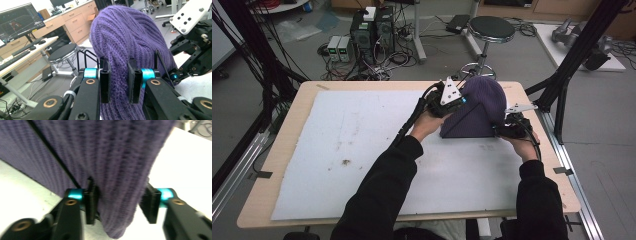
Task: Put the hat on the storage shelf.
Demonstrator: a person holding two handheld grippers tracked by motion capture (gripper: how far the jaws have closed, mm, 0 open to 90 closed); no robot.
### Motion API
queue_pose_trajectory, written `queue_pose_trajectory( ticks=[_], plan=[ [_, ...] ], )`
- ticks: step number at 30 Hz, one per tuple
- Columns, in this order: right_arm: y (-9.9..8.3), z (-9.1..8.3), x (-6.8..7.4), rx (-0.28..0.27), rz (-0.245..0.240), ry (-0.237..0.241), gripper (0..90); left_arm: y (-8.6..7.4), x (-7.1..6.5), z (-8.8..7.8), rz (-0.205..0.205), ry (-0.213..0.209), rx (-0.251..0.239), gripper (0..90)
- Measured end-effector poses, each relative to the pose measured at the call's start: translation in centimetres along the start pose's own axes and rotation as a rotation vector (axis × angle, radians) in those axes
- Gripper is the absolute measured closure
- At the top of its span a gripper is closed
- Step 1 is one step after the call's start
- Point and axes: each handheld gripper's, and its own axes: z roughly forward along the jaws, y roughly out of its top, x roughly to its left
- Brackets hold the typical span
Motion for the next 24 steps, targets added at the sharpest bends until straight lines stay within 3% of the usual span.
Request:
queue_pose_trajectory(
  ticks=[2,8,14,18,24],
  plan=[
    [0.0,-0.1,-0.1,0.006,0.029,-0.023,38.0,0.0,0.1,-0.1,-0.014,-0.004,0.001,73.8],
    [0.0,-0.6,0.1,0.035,0.1,-0.05,22.9,-0.5,0.9,-0.5,-0.133,-0.037,-0.003,56.3],
    [0.4,-1.7,0.5,-0.011,0.123,-0.051,18.9,-0.9,1.5,-1.0,-0.214,-0.054,-0.009,41.9],
    [0.7,-2.5,0.8,-0.041,0.119,-0.052,16.9,-0.7,1.5,-1.5,-0.245,-0.048,0.014,35.3],
    [1.1,-3.8,1.7,-0.086,0.137,-0.075,17.5,-0.5,2.2,-2.9,-0.268,-0.049,0.003,26.6]
  ],
)
